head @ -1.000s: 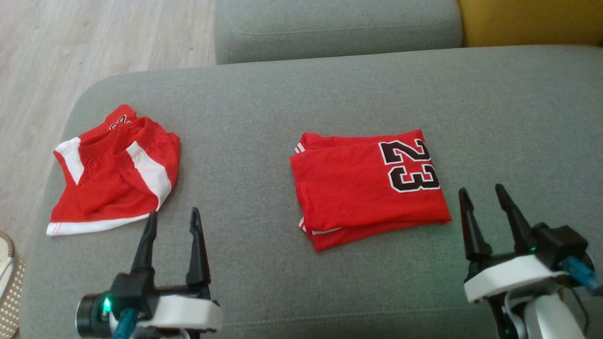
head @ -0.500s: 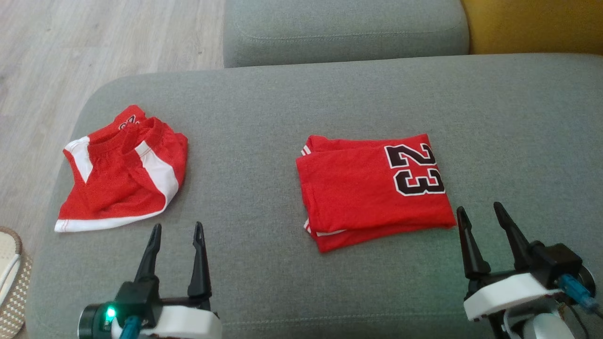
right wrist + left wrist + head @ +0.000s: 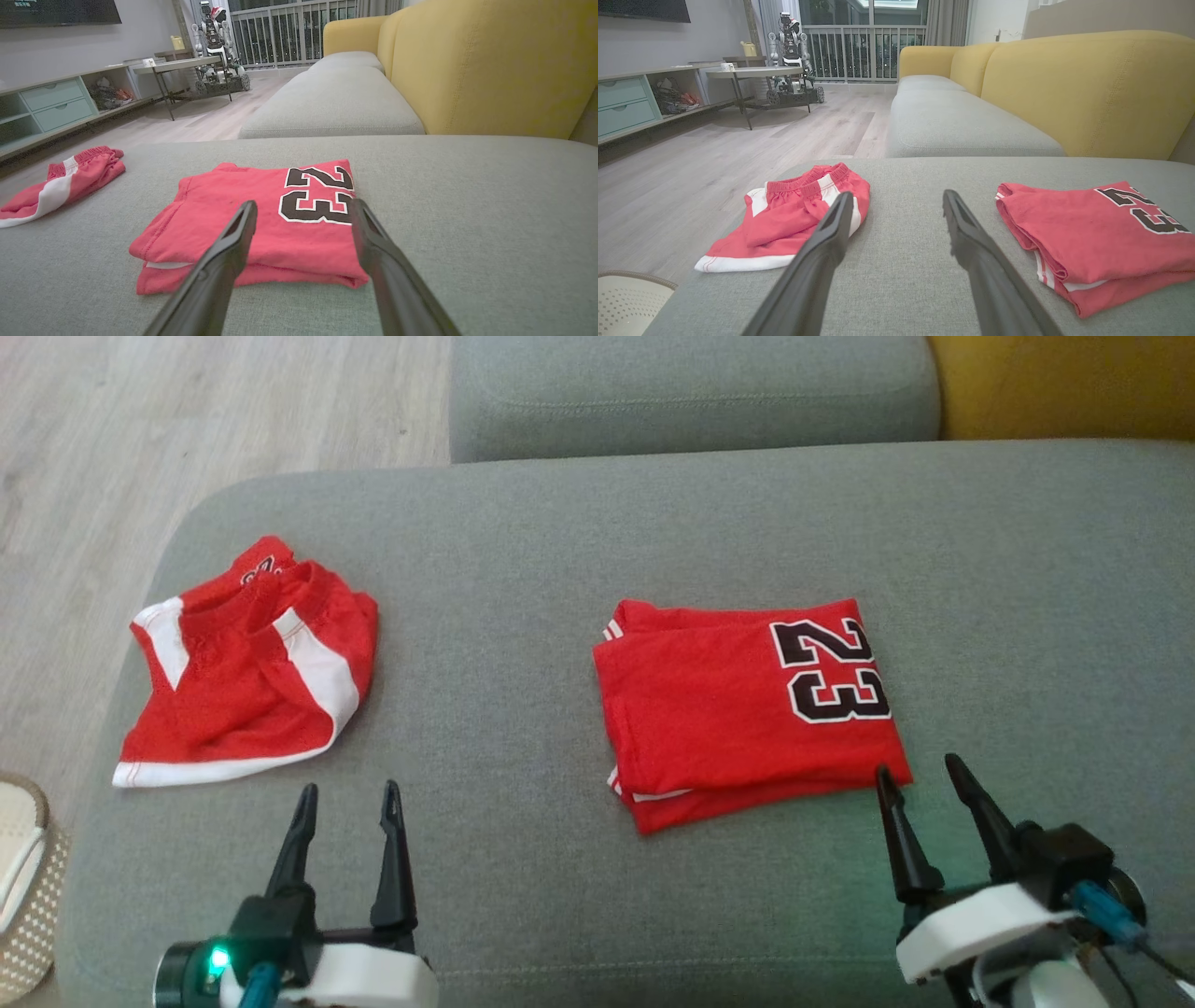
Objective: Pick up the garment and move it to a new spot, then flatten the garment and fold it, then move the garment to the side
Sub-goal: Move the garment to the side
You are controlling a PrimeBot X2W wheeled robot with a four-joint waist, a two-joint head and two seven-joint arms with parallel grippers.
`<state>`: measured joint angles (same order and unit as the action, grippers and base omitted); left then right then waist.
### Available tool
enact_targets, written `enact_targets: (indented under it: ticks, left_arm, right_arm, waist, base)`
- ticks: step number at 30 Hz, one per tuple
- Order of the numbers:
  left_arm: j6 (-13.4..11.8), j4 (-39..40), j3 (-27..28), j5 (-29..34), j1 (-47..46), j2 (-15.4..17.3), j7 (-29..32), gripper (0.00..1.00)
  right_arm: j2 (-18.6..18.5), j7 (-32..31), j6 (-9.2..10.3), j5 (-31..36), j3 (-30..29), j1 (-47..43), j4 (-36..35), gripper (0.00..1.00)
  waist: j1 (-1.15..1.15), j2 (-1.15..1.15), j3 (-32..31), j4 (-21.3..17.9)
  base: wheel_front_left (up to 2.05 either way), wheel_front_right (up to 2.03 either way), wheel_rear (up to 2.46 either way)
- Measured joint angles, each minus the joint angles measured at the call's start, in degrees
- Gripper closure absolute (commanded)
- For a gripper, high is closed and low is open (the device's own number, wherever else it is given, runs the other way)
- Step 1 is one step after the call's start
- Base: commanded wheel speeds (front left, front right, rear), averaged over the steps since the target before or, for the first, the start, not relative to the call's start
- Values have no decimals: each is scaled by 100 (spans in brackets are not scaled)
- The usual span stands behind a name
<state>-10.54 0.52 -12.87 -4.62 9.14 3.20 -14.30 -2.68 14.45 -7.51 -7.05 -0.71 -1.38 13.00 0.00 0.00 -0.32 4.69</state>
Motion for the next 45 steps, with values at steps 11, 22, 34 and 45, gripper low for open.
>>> enact_targets:
  ticks: [11,22,34,45]
  left_arm:
    - [-5,-16,-404,1,-352,-1,0,0]
    - [-57,-315,-691,-66,-636,-4,0,0]
    - [-104,-399,-669,-66,-766,-8,0,0]
    - [-157,-328,-472,-66,-777,-9,0,0]
  right_arm:
    - [-49,-29,0,-32,-327,1785,1796,0]
    - [-330,-725,0,312,-821,3264,3940,0]
    - [-236,-654,-1,709,-1012,3908,5144,100]
    - [-1013,-377,-1,1548,-1700,4301,5070,100]
  waist:
    - [0,0,505,214]
    - [0,0,884,451]
    - [0,0,948,265]
    - [0,0,962,-386]
  base:
    - [0,0,0]
    - [0,0,0]
    - [0,0,0]
    - [0,0,0]
